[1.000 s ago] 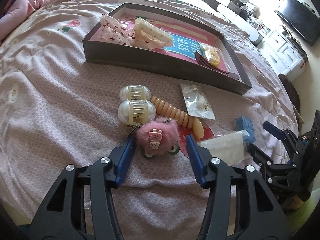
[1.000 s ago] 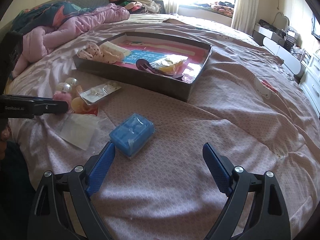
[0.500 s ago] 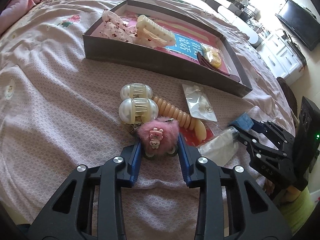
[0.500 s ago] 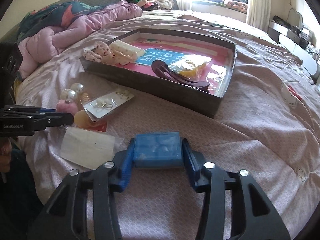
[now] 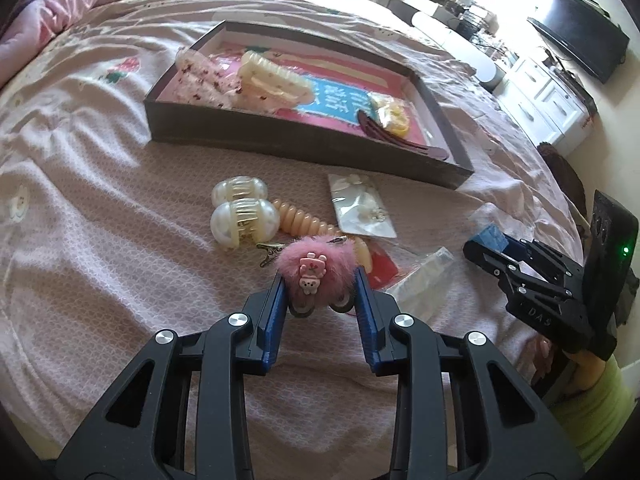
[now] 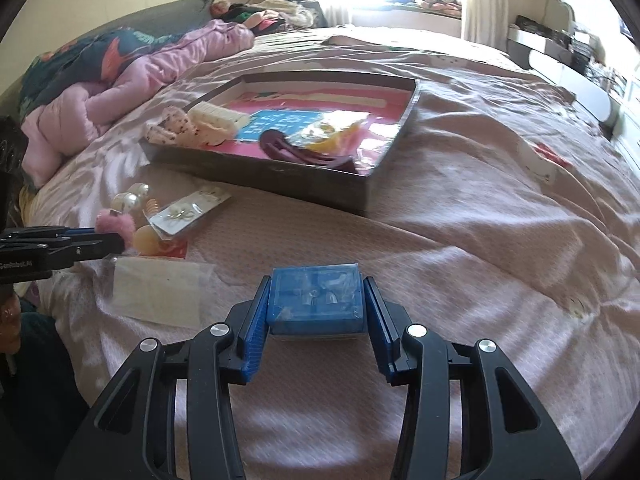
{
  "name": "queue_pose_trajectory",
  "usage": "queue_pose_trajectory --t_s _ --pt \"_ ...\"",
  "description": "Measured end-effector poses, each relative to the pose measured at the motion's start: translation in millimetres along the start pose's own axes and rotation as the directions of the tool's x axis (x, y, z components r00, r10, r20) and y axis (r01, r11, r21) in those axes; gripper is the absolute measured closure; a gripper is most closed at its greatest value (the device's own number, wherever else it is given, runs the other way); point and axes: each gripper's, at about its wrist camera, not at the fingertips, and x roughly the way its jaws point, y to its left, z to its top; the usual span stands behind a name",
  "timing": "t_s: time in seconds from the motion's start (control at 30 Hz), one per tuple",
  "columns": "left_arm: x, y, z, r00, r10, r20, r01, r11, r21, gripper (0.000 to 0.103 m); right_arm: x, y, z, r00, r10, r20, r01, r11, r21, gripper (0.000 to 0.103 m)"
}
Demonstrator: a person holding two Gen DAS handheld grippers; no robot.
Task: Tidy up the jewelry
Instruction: 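Carry the pom-pom in the left tool and the blue box in the right tool over the tray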
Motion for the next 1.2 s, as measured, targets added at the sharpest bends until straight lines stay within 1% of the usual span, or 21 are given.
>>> queue_pose_trajectory --t_s 0.17,0.4,0.77,0.9,1.2 --pt "-6 -10 0 1.000 -0.014 0.021 0.013 0.999 0.031 0.079 -13 -15 -6 1.000 -0.011 0.014 0.010 0.998 0.058 0.061" --pt "-13 -21 4 0.999 -0.018 0.045 0.016 0.998 0.055 0.079 -27 -23 -1 0.999 -0.020 0.050 0.016 0.996 0.085 0.061" --pt "-20 -23 21 0.996 -0.026 0.082 0.021 0.998 0.058 0.079 -42 -8 22 0.994 0.013 0.111 -0.020 0.998 0.058 0.061" --pt "-23 -21 28 0.995 -0.028 0.092 0.023 0.998 0.054 0.079 -44 -3 29 0.992 0.024 0.121 -0.030 0.998 0.046 0.061" --pt "-27 -19 57 0.993 -0.014 0.121 0.006 0.998 0.066 0.079 -43 3 46 0.991 0.030 0.129 -0.035 0.999 0.035 0.061"
